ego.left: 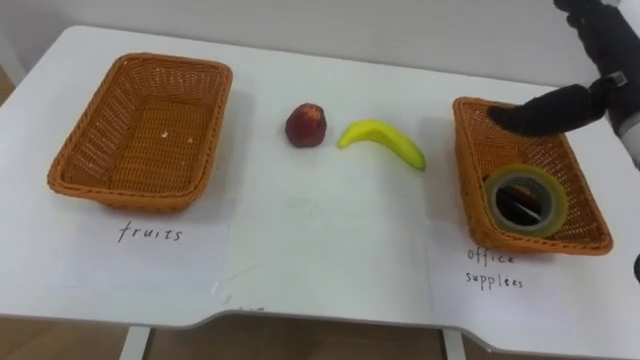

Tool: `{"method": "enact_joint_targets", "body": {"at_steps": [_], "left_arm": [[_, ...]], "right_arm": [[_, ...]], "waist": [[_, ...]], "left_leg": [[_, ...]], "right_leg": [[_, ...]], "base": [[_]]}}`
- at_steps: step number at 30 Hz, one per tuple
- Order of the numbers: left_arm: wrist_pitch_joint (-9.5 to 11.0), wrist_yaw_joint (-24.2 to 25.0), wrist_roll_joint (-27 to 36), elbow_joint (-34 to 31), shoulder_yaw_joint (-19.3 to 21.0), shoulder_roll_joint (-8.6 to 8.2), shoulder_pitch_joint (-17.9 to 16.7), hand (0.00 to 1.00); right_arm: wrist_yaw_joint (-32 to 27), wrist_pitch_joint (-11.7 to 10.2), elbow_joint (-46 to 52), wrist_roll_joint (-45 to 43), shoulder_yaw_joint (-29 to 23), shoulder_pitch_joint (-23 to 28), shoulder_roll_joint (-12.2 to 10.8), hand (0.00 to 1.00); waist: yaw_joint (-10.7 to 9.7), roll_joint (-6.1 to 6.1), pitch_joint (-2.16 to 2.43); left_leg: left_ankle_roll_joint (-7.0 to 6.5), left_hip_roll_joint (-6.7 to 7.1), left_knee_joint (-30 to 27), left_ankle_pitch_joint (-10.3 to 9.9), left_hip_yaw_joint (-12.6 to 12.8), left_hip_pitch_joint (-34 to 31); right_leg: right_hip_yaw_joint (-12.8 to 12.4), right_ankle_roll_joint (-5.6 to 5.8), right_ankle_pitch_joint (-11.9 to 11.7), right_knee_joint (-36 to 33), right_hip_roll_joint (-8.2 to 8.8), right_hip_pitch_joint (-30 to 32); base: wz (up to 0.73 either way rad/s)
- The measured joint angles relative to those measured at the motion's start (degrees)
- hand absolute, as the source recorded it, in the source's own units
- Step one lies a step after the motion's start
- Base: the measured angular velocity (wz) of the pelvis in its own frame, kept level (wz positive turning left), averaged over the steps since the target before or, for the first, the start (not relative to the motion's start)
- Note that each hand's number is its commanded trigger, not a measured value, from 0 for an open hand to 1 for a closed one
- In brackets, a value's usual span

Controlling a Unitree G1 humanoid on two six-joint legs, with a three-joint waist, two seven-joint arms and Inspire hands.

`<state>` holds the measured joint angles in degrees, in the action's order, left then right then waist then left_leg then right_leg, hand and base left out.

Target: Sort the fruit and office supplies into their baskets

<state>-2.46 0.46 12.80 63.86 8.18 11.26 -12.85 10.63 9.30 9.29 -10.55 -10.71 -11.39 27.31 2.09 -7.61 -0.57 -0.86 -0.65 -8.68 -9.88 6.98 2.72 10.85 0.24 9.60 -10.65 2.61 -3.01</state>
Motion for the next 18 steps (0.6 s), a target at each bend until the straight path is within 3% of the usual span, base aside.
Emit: {"method": "enact_joint_targets", "body": {"at_steps": [6,9,13,18], "left_arm": [[0.0,-0.1,0.0,0.0,0.1,0.02,0.1,0.0],[0.0,-0.3,0.0,0.1,0.1,0.23,0.3,0.0],[-0.1,-1.2,0.0,-0.1,-0.2,0.54,0.0,0.0],[-0.1,-1.5,0.0,-2.1,-0.7,0.15,-0.4,0.0]], "right_arm": [[-2.0,0.0,-1.8,1.8,0.1,-2.0,0.0,0.0],[-3.7,0.1,-3.1,2.9,0.6,-4.2,0.1,0.0],[-5.0,0.1,-6.0,6.1,2.7,-6.2,0.2,0.0],[-3.4,0.2,-7.0,7.8,6.7,-6.7,0.2,0.0]], "waist": [[0.0,-0.06,-0.24],[0.0,-0.4,-0.1],[1.4,-1.05,0.35],[2.8,-0.91,0.26]], "left_leg": [[0.0,0.03,0.0,0.0,-0.2,-0.2],[0.0,0.07,0.0,0.0,-0.5,-0.3],[0.0,0.07,-0.1,0.0,-0.9,-0.3],[-0.02,0.34,-0.1,0.0,-1.8,-0.6]], "right_leg": [[0.1,0.0,0.0,0.1,0.0,0.2],[0.3,0.02,0.0,0.1,0.01,0.2],[0.7,0.02,0.0,0.1,0.02,0.0],[1.6,0.02,0.0,0.1,0.3,-0.1]], "base": [[0.0],[0.04],[0.04],[0.09]]}}
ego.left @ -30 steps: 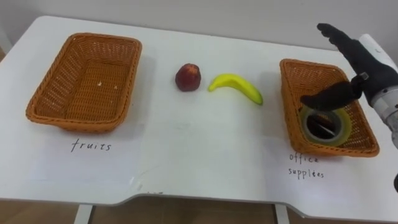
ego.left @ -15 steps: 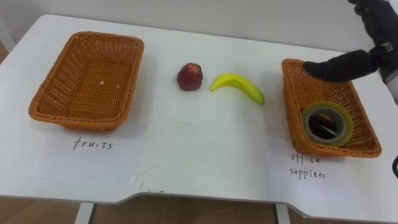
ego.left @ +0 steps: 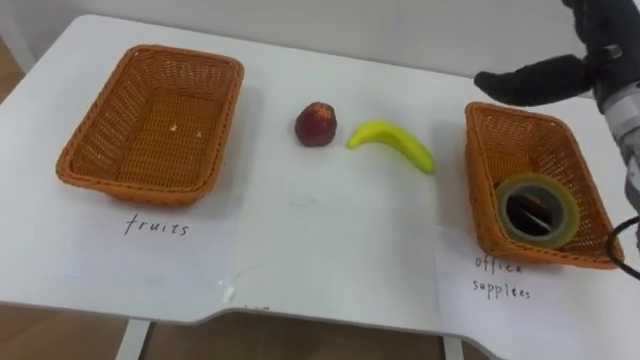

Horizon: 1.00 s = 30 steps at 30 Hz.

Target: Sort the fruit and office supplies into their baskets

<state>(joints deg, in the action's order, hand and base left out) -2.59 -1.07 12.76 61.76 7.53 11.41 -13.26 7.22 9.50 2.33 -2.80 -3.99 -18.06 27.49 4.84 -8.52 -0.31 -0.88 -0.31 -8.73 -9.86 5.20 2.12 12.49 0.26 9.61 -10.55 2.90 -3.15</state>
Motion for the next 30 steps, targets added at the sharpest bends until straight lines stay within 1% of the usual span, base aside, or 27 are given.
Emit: {"method": "enact_joint_targets", "body": {"at_steps": [2,3,4,6,8,12,21,26,30], "left_arm": [[0.0,0.0,0.0,-0.4,-0.1,0.01,-0.2,0.0],[0.0,0.0,0.0,-0.9,-0.7,0.07,-0.5,0.0],[0.0,-0.1,0.0,-1.1,-1.1,0.04,-0.7,0.0],[-0.1,-0.1,0.0,-1.0,-1.7,0.08,-0.8,0.0],[-0.3,-0.2,0.0,-1.0,-2.2,0.09,-0.6,0.0],[-1.0,0.1,0.0,-1.0,-2.3,0.06,0.1,0.0],[-1.1,0.1,0.1,-1.0,-3.7,0.56,1.1,0.0],[-1.2,0.1,0.1,0.2,-3.8,0.88,1.4,0.0],[-1.2,0.3,0.0,0.2,-3.2,1.17,1.5,0.0]], "right_arm": [[0.4,0.0,0.0,1.0,0.7,0.0,0.0,0.0],[0.5,0.0,0.0,0.8,0.9,-0.1,-0.1,0.0],[0.4,0.0,0.0,0.6,1.3,-0.1,-0.1,0.0],[0.2,0.0,-0.6,0.0,2.3,-0.3,-0.1,0.0],[0.0,0.0,-1.9,-0.1,3.2,-0.7,-0.1,0.0],[-0.8,0.0,-2.0,-1.0,4.5,-1.0,-0.1,0.0],[-3.4,0.0,-3.0,0.5,5.7,-1.7,-0.1,0.0],[-3.4,0.0,-4.4,2.7,5.7,-1.7,-0.1,0.0],[-3.1,0.1,-6.3,2.7,5.7,-2.0,0.0,0.0]], "waist": [[0.3,0.12,-0.08],[0.4,0.35,-0.23],[0.6,0.32,-0.2],[0.7,0.51,-0.32],[0.9,0.64,-0.35],[1.7,0.85,-0.29],[1.9,0.66,-0.17],[1.7,0.05,-0.05],[1.5,-0.55,0.28]], "left_leg": [[-0.01,0.05,0.0,0.0,-0.5,-0.3],[0.0,0.05,0.0,0.0,-0.7,-0.7],[0.0,0.05,-0.1,0.0,-0.9,-0.9],[0.01,0.03,-0.1,0.0,-1.3,-1.1],[0.02,-0.01,-0.3,0.0,-1.5,-1.6],[0.08,-0.01,-1.1,0.1,-1.5,-3.3],[0.08,0.1,-1.4,0.1,-2.1,-3.5],[0.08,0.04,-1.5,0.1,-2.1,-3.6],[0.09,0.05,-1.5,0.1,-2.0,-3.4]], "right_leg": [[0.5,0.0,0.0,0.0,0.04,0.0],[0.9,0.0,0.0,0.0,0.06,0.0],[1.3,0.0,0.0,0.1,0.06,0.1],[1.7,0.0,0.0,0.1,0.03,0.1],[1.8,0.0,0.0,0.2,-0.02,0.4],[1.8,0.0,0.0,0.1,-0.01,2.0],[1.8,0.0,0.0,0.2,0.1,2.1],[1.7,0.0,0.0,0.2,0.08,2.2],[1.7,-0.01,0.0,0.1,0.05,2.1]], "base": [[0.16],[0.16],[0.14],[0.1],[0.06],[0.0],[0.03],[-0.03],[0.0]]}}
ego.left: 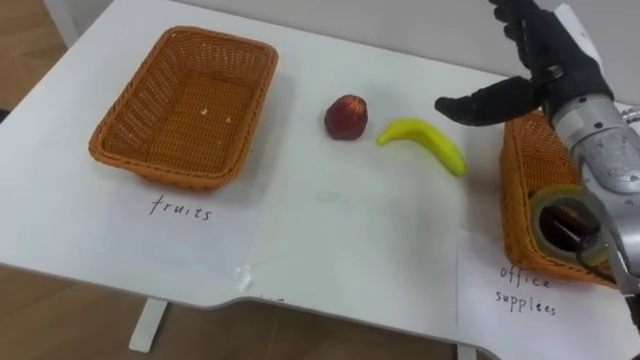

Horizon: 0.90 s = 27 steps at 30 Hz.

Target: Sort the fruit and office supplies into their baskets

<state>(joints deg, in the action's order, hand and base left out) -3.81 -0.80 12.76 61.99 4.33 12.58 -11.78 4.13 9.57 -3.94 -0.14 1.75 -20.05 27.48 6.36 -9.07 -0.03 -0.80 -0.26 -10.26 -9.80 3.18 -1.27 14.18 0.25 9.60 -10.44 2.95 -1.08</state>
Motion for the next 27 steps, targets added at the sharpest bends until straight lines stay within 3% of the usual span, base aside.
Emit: {"method": "enact_joint_targets", "body": {"at_steps": [3,8,14,23,27], "left_arm": [[-0.4,0.2,0.0,0.0,0.0,0.28,-0.2,0.0],[-1.1,0.3,0.1,-0.1,-0.1,0.82,-0.3,0.0],[-1.2,0.4,0.1,-0.1,-0.1,0.87,-0.2,0.0],[-1.6,0.8,0.1,0.0,-0.5,0.95,0.8,0.0],[-1.6,1.4,0.2,2.2,-2.6,2.06,2.6,0.0]], "right_arm": [[1.2,0.6,-0.6,-0.3,0.0,0.0,0.0,0.0],[2.5,1.2,-3.9,-0.2,1.1,0.0,0.2,0.0],[4.3,1.2,-5.2,-0.4,1.9,-0.2,0.3,0.0],[6.6,1.3,-17.5,-6.8,4.1,-8.4,0.5,0.0],[6.4,0.7,-21.5,-7.7,6.9,-9.5,0.5,0.0]], "waist": [[-0.1,-0.27,0.0],[0.2,-1.01,-0.48],[0.6,-1.08,-0.5],[1.6,-0.99,-0.54],[2.1,-1.06,-0.55]], "left_leg": [[0.0,0.02,-0.1,0.0,0.0,0.2],[0.01,-0.02,-0.2,0.0,-0.4,0.7],[0.01,0.03,-0.6,0.0,-0.6,-0.1],[0.01,0.0,-1.4,0.0,-0.8,-2.2],[0.02,0.0,-1.3,0.0,-1.1,-2.6]], "right_leg": [[0.1,-0.01,0.0,-0.1,0.01,-0.2],[0.7,0.0,0.0,-0.1,-0.04,-1.2],[1.1,0.0,0.0,-0.1,0.03,-0.8],[1.2,-0.08,0.0,-0.1,-0.01,1.1],[1.7,-0.08,0.0,-0.1,0.03,1.3]], "base": [[0.0],[0.05],[0.03],[0.01],[0.06]]}}
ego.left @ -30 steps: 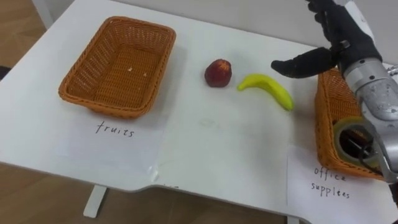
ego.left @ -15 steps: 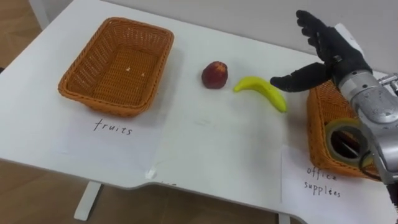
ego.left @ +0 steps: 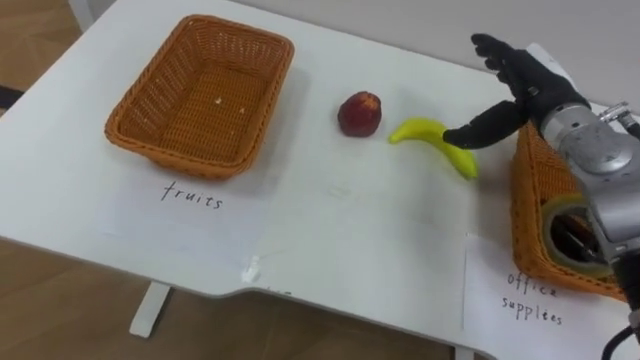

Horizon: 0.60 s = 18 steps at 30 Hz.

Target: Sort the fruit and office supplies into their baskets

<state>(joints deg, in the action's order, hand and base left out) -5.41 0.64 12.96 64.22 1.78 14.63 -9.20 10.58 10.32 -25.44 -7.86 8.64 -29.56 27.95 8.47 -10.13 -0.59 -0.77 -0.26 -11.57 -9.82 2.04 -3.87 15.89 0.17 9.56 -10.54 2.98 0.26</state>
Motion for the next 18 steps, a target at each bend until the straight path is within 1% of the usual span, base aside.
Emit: {"method": "enact_joint_targets", "body": {"at_steps": [1,3,6,9,10,12,14,18], "left_arm": [[0.0,0.0,0.0,0.0,-0.4,0.23,0.1,0.0],[0.0,-0.1,-0.1,0.0,-0.9,0.42,0.5,0.0],[0.0,0.0,-0.1,0.3,-0.8,0.47,0.7,0.0],[0.0,0.0,-0.1,0.5,-0.8,0.66,0.9,0.0],[0.0,0.0,-0.1,0.4,-0.8,0.88,1.1,0.0],[0.0,0.0,-0.1,0.5,-0.8,0.99,1.4,0.0],[0.0,0.0,-0.1,1.3,-0.9,1.09,2.2,0.0],[0.3,0.2,-0.2,2.2,-0.9,1.13,3.0,0.0]], "right_arm": [[-0.1,-0.4,-1.6,-0.3,1.5,-0.8,0.0,0.0],[-0.1,-0.4,-3.6,-1.4,2.6,-1.8,0.0,0.0],[-0.1,-0.4,-3.8,-2.4,3.8,-1.9,0.0,0.0],[-0.1,-0.7,-5.8,-3.3,4.2,-2.6,0.0,0.0],[-0.1,-0.7,-6.1,-3.4,4.2,-2.8,0.1,0.0],[-0.1,-0.7,-6.4,-3.6,4.3,-2.8,0.1,0.0],[-0.1,-0.7,-6.8,-3.6,4.4,-2.9,0.1,0.0],[-0.1,-0.8,-7.9,-5.8,6.4,-3.5,0.1,0.0]], "waist": [[-0.1,-0.15,-0.01],[-0.1,-0.37,-0.08],[0.0,-0.52,-0.08],[0.4,-1.04,-0.34],[0.6,-1.36,-0.51],[0.8,-1.61,-0.62],[1.3,-1.77,-0.57],[1.8,-2.16,-0.59]], "left_leg": [[0.0,-0.01,0.0,0.0,-0.2,-0.5],[0.01,0.01,-0.2,0.0,-0.4,-1.5],[0.02,0.02,-0.3,0.0,-0.3,-2.3],[0.03,0.0,-0.2,0.0,-0.2,-2.5],[0.03,0.0,-0.2,0.0,-0.2,-2.7],[0.03,0.01,-0.3,0.0,-0.3,-3.0],[0.03,0.05,-0.3,0.0,-0.2,-3.5],[0.03,0.06,-0.3,0.1,-0.3,-4.0]], "right_leg": [[0.1,0.0,0.0,0.0,-0.01,0.4],[0.1,0.0,0.0,0.0,-0.02,1.3],[0.0,-0.01,0.0,-0.1,-0.01,2.2],[0.0,-0.01,0.0,-0.1,-0.01,2.5],[0.0,-0.01,0.0,0.0,-0.01,2.7],[0.0,-0.01,0.0,0.0,0.02,3.0],[0.0,-0.01,0.0,0.0,0.07,3.4],[0.1,-0.01,0.0,-0.1,0.09,3.9]], "base": [[0.03],[0.02],[0.0],[0.0],[0.0],[0.0],[0.0],[0.02]]}}
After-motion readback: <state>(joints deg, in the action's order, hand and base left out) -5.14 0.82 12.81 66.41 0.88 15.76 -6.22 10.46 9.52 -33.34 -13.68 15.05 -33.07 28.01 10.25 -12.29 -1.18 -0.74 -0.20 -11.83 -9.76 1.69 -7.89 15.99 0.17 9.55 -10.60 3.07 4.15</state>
